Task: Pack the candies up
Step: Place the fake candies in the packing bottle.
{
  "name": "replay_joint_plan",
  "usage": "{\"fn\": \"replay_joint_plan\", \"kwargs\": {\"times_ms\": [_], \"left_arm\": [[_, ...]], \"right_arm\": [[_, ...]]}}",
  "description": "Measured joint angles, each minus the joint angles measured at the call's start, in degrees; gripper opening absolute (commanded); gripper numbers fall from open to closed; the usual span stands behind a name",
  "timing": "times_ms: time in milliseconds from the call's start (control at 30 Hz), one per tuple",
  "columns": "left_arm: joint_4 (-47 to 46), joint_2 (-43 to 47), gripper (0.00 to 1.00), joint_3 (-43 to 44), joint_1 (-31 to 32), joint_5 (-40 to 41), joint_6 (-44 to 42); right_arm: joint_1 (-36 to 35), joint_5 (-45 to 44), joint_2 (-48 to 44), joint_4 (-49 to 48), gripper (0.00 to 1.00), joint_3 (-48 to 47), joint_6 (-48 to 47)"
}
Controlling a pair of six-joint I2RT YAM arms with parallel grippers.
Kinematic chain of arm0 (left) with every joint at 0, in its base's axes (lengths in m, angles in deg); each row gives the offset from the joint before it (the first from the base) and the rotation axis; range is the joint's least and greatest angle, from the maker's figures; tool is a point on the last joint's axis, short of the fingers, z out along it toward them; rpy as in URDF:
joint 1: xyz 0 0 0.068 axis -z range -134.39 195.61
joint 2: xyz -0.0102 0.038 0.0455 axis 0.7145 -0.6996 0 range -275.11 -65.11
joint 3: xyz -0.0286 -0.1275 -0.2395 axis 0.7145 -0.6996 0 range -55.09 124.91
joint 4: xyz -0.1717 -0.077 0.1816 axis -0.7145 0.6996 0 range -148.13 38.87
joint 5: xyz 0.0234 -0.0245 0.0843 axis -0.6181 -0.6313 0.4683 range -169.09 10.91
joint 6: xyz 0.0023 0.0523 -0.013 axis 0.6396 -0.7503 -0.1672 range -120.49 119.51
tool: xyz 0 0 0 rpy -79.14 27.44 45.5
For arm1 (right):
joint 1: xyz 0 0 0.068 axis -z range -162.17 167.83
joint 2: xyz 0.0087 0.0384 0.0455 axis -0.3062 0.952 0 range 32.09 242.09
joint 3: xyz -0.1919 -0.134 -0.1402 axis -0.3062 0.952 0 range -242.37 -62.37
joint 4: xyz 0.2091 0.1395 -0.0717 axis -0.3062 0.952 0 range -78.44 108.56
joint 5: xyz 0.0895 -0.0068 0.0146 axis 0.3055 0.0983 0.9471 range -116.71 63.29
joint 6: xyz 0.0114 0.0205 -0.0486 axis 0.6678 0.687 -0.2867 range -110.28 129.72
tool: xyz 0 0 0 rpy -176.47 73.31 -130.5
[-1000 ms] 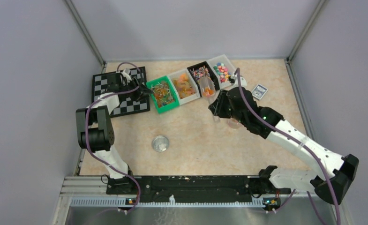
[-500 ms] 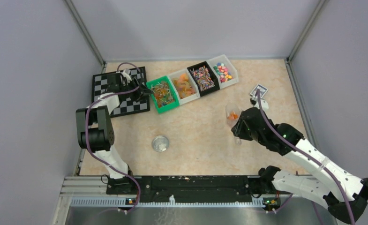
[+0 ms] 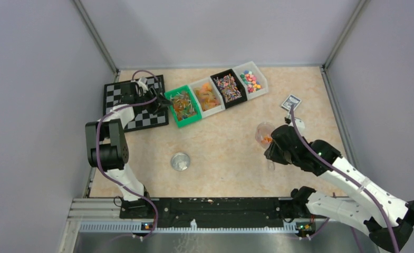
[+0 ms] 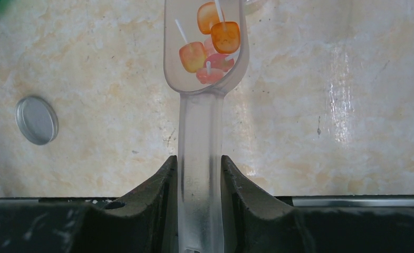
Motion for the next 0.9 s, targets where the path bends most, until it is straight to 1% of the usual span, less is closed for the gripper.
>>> {"fn": "replay_joint_plan", "kwargs": {"times_ms": [167,367,533,767,900], "left_arm": [[-0.2,0.0,0.53,0.0,0.0,-0.2,0.0],[-0.2,0.0,0.53,0.0,0.0,-0.3,0.0],[-0.2,0.0,0.53,0.0,0.0,-0.6,0.0],[-0.2,0.0,0.53,0.0,0.0,-0.7,0.0],[-0.2,0.0,0.53,0.0,0.0,-0.7,-0.2]], "right_arm": [[0.7,0.7,0.5,0.4,0.0,0.0,0.2],[3.8,2.8,1.1,1.0,0.0,0.0,-0.2],[8.0,5.5,2.1,1.0,0.0,0.0,-2.2],[10.0,8.3,3.7,1.1,0.0,-0.2,-4.7],[12.4,10.3,5.0,1.3,0.0,-1.5,-6.5]]}}
